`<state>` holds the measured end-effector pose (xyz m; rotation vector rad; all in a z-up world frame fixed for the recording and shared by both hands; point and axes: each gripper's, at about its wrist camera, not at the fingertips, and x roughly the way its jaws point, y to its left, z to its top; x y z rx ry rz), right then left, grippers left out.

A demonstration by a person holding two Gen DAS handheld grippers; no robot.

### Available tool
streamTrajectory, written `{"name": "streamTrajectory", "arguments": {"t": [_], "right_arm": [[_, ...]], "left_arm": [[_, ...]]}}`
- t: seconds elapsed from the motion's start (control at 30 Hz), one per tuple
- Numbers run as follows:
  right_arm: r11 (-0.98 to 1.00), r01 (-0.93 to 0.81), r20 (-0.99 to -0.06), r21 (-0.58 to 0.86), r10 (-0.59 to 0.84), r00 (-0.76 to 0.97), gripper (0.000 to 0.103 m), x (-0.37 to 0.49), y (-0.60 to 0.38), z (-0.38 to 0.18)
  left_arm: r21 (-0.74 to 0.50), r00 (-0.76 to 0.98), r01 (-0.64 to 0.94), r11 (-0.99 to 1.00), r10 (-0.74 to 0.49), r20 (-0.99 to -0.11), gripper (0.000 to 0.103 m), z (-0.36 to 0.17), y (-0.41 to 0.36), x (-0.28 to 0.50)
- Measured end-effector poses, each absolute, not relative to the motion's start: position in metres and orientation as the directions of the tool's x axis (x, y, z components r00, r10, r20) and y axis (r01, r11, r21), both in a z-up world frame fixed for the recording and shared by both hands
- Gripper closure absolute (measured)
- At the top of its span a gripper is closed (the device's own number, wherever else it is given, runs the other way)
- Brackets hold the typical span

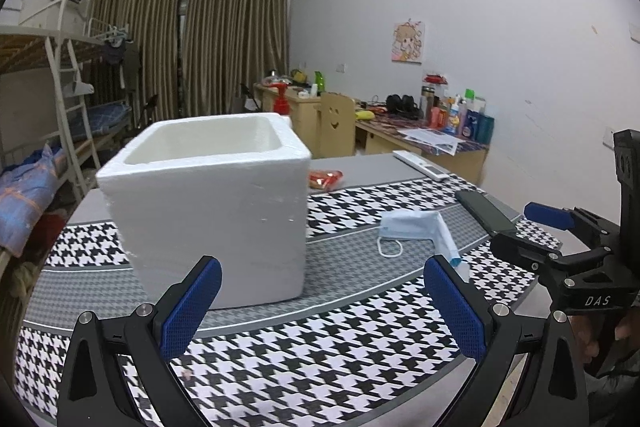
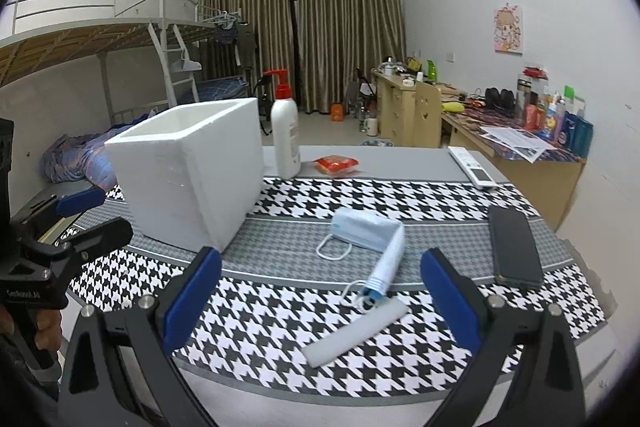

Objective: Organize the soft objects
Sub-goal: 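Move both grippers back from the box toward the mask and foam roller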

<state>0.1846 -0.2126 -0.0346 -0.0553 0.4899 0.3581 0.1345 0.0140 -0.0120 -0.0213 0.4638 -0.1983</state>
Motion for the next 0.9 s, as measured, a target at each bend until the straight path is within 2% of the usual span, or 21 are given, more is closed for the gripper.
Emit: {"name": "streamTrajectory", "arguments": {"t": [0.43, 0.9], "right_arm": [[0.948, -0.316, -0.496, 0.032, 0.289, 0.819, 0.002, 0.182, -0.236, -0.045], [0.954, -0.297, -0.559, 0.041, 0.268, 0.785, 0.002, 0.189, -0.236, -0.071]], "left_arm": [[-0.06, 0.854, 0.24, 0.969, -0.24, -0.462, 0.002, -0.019, -0.021, 0.14], [-0.058, 0.836, 0.238, 0.97, -0.235, -0.496, 0.002, -0.029, -0.029, 0.157]]}}
